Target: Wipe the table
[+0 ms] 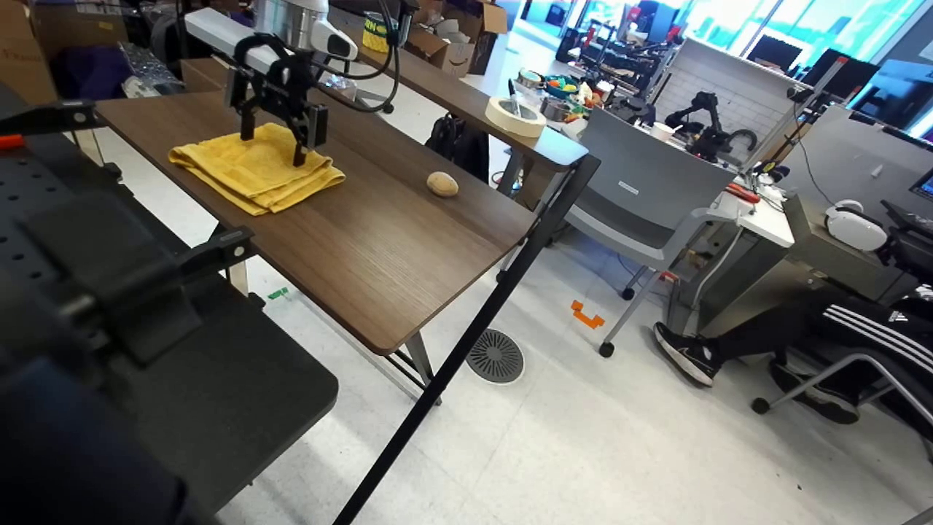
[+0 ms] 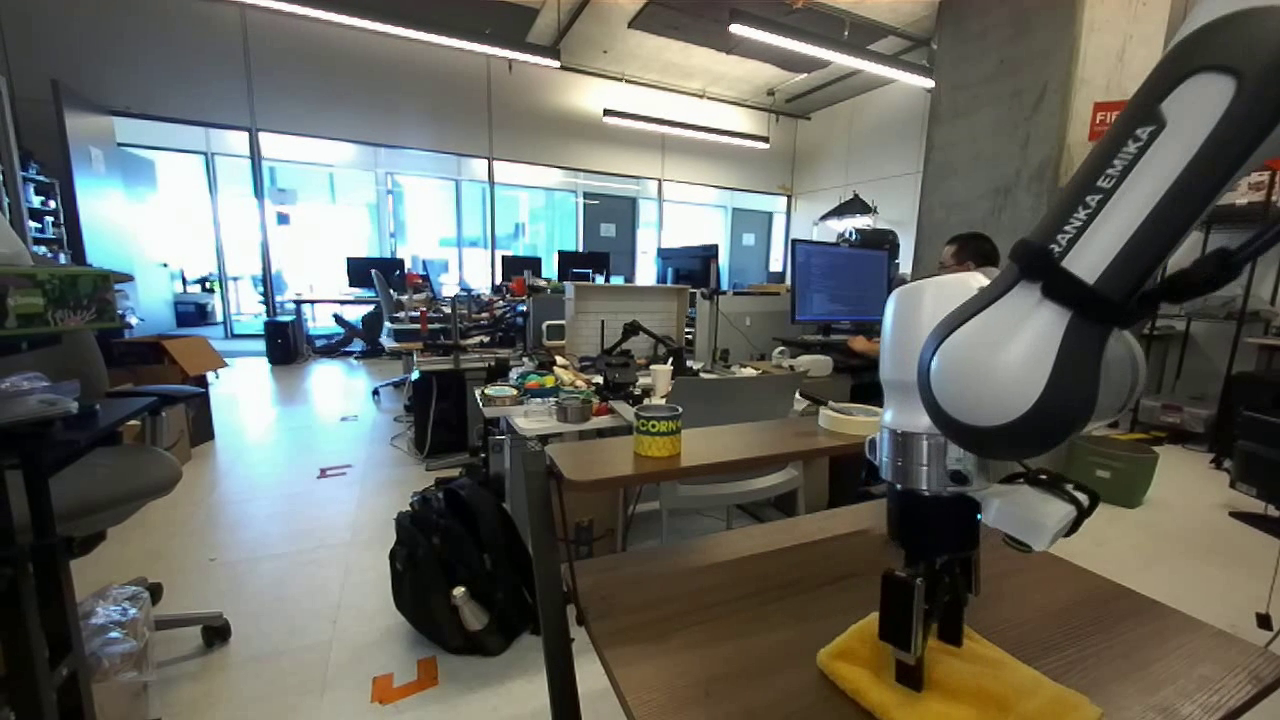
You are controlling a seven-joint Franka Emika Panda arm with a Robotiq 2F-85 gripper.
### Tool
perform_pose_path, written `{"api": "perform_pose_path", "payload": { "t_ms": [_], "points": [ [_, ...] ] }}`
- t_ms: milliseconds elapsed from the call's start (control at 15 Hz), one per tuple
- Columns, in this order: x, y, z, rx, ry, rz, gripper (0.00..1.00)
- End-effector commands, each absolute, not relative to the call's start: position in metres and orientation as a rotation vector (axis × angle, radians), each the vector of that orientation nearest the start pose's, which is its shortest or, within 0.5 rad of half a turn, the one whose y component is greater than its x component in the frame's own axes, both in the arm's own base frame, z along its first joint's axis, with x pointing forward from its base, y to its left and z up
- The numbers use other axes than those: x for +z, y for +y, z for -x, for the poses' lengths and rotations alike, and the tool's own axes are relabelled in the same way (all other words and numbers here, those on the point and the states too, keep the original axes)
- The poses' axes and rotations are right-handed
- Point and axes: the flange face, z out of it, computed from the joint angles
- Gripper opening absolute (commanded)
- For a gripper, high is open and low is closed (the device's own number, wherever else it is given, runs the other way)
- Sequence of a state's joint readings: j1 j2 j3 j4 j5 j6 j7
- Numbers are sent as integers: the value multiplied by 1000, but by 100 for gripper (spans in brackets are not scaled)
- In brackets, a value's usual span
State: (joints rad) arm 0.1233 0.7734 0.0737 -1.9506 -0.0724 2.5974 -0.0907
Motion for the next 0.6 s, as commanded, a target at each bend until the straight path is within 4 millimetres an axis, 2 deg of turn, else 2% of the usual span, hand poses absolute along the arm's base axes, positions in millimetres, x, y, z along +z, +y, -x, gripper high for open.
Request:
{"api": "perform_pose_path", "payload": {
  "t_ms": [0, 67, 133, 267, 467, 533],
  "points": [
    [73, 119, -566, 207, -544, 3077, 100],
    [76, 119, -561, 213, -557, 3075, 100],
    [67, 115, -565, 225, -522, 3078, 100],
    [45, 105, -579, 182, -323, 3081, 100],
    [14, 96, -609, 105, -93, 3018, 100],
    [12, 94, -624, 72, -28, 2995, 100]
  ]
}}
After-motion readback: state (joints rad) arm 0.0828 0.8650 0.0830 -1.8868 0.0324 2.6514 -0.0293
